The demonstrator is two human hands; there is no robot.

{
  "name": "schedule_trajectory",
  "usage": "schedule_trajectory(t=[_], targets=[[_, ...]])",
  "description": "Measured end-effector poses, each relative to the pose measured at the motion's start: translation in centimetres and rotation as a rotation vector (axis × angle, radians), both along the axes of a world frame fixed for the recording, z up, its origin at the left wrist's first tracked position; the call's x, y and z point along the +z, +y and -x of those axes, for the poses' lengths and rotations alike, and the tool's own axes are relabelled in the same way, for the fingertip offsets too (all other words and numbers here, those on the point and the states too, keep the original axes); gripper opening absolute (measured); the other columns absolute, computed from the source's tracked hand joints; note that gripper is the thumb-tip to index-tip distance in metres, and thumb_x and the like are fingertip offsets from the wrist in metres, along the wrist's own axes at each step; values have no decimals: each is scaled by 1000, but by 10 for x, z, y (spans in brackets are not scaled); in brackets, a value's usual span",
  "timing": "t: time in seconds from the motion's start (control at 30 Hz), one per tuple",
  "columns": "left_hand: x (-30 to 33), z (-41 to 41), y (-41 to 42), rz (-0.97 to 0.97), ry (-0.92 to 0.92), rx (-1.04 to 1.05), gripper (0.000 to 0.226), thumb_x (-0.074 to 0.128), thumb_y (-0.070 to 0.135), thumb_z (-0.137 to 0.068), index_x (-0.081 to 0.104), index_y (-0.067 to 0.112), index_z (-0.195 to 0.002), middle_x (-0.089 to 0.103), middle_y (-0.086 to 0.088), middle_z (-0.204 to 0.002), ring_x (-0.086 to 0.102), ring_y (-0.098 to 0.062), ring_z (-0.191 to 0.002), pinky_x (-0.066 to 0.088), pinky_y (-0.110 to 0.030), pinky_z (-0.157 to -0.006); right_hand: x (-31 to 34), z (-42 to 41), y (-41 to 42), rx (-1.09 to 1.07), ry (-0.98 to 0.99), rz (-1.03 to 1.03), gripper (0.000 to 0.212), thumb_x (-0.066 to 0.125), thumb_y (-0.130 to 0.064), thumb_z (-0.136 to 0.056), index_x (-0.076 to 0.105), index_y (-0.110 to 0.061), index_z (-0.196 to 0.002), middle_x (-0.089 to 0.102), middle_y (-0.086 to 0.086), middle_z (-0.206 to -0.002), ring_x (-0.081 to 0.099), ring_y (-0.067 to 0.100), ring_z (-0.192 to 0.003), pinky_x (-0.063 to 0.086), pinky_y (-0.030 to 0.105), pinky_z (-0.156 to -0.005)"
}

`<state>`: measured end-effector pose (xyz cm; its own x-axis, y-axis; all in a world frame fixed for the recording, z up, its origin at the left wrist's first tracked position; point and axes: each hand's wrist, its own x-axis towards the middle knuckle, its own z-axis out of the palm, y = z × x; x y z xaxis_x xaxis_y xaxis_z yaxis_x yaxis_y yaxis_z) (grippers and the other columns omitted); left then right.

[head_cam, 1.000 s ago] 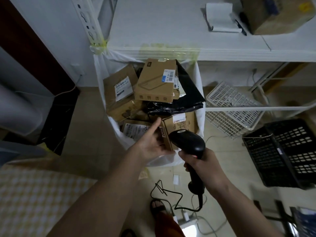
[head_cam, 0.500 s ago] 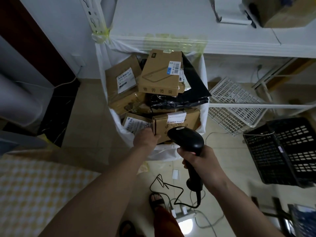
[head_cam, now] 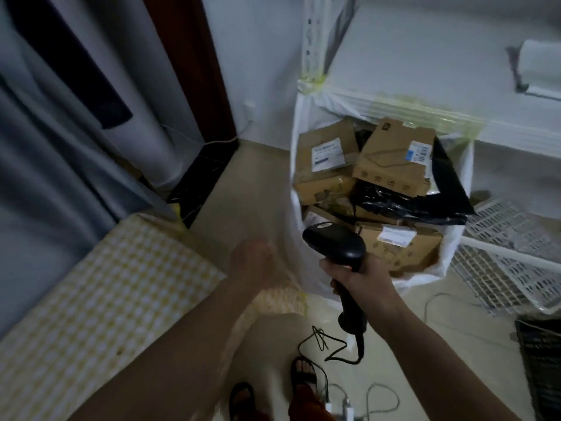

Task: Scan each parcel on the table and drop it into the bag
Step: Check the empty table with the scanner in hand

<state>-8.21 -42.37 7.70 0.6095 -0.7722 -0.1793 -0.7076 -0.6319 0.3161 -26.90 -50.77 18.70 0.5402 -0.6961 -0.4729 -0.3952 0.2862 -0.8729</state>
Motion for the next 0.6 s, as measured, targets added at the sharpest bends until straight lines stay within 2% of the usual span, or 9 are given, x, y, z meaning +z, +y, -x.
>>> schedule_trajectory(t=[0.07,0.13,0.23,0.3,0.37,0.47,0.53,0.6], targets=[[10,-12,30,-61,-26,83,27,45,22,-95,69,12,-101,64,-10,-107,60,-30,-106,46,-36,-86,3,-19,8,80,-12,5,12,70,-10,-84,66,-17,-92,63,4,-64,60,17,-61,52,32,-63],[20,-20,62,-48,-86,185,21,51,17,-93,70,14,-103,65,-8,-107,62,-29,-104,49,-35,-84,6,-37,17,166,-14,8,9,70,-11,-83,66,-14,-90,61,8,-62,59,21,-60,50,35,-64],[33,-25,114,4,-166,305,2,68,10,-69,68,11,-67,61,-10,-69,64,-32,-64,50,-32,-56,11,-63,35,290,-18,15,8,70,-14,-83,66,-7,-82,60,13,-61,57,24,-59,46,35,-61],[33,-26,154,6,-207,384,10,71,10,-54,62,12,-53,54,-8,-55,56,-28,-48,45,-26,-44,16,-78,51,361,-18,13,14,69,-14,-84,64,-4,-76,58,12,-58,55,20,-52,44,29,-54],[39,-19,191,-29,-189,454,14,74,12,-50,60,14,-51,52,-5,-52,53,-25,-45,41,-24,-42,22,-90,71,437,-39,7,19,68,-11,-85,60,-1,-71,53,13,-56,50,19,-47,40,24,-46],[45,-2,242,-57,-208,546,11,73,16,-56,63,13,-54,55,-6,-55,56,-27,-49,45,-27,-44,26,-105,106,560,-55,8,19,67,-10,-86,57,0,-72,51,14,-58,48,17,-43,40,20,-42],[49,6,276,-72,-203,624,13,78,17,-55,64,14,-55,56,-6,-55,57,-27,-50,46,-27,-45,27,-113,132,621,-63,25,18,68,-11,-85,59,-3,-73,53,10,-56,51,13,-42,43,20,-44],[54,16,309,-72,-218,690,16,82,15,-53,66,13,-56,57,-6,-56,57,-26,-50,46,-26,-46,27,-118,159,685,-72,46,18,70,-15,-84,62,-3,-74,56,9,-56,54,19,-49,45,28,-53]])
